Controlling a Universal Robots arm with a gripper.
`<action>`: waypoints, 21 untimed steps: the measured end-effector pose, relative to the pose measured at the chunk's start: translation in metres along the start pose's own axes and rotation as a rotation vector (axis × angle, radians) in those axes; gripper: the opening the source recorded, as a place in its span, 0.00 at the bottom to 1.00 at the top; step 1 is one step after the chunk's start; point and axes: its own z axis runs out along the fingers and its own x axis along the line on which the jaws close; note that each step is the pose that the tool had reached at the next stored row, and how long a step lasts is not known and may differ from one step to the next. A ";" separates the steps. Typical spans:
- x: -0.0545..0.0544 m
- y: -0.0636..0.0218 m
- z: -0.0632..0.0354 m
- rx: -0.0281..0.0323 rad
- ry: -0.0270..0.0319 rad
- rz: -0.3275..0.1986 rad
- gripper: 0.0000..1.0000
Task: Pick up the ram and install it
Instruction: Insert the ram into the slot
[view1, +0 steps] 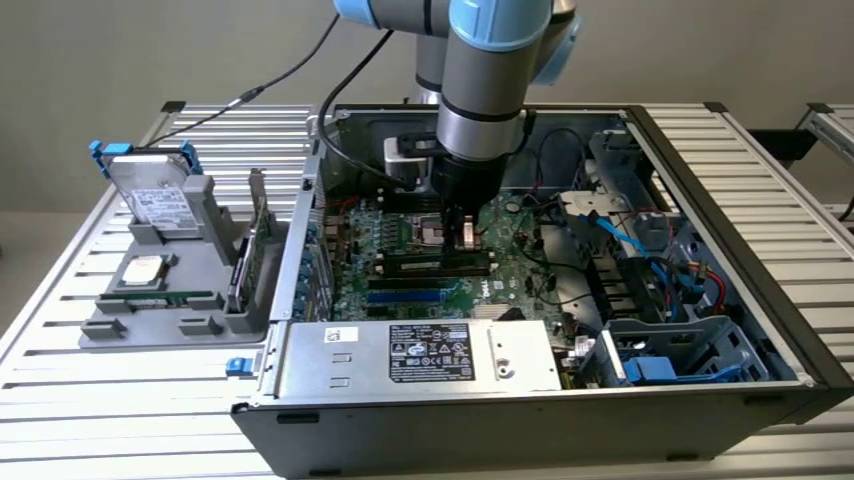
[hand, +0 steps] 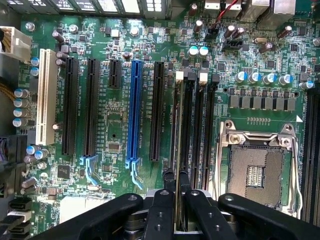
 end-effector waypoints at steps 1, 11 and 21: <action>0.000 0.0000 0.0002 0.0000 0.0000 0.000 0.13; 0.000 -0.0001 0.0011 -0.0021 -0.0003 0.000 0.13; 0.000 0.0002 -0.0029 -0.0021 -0.0003 0.000 0.45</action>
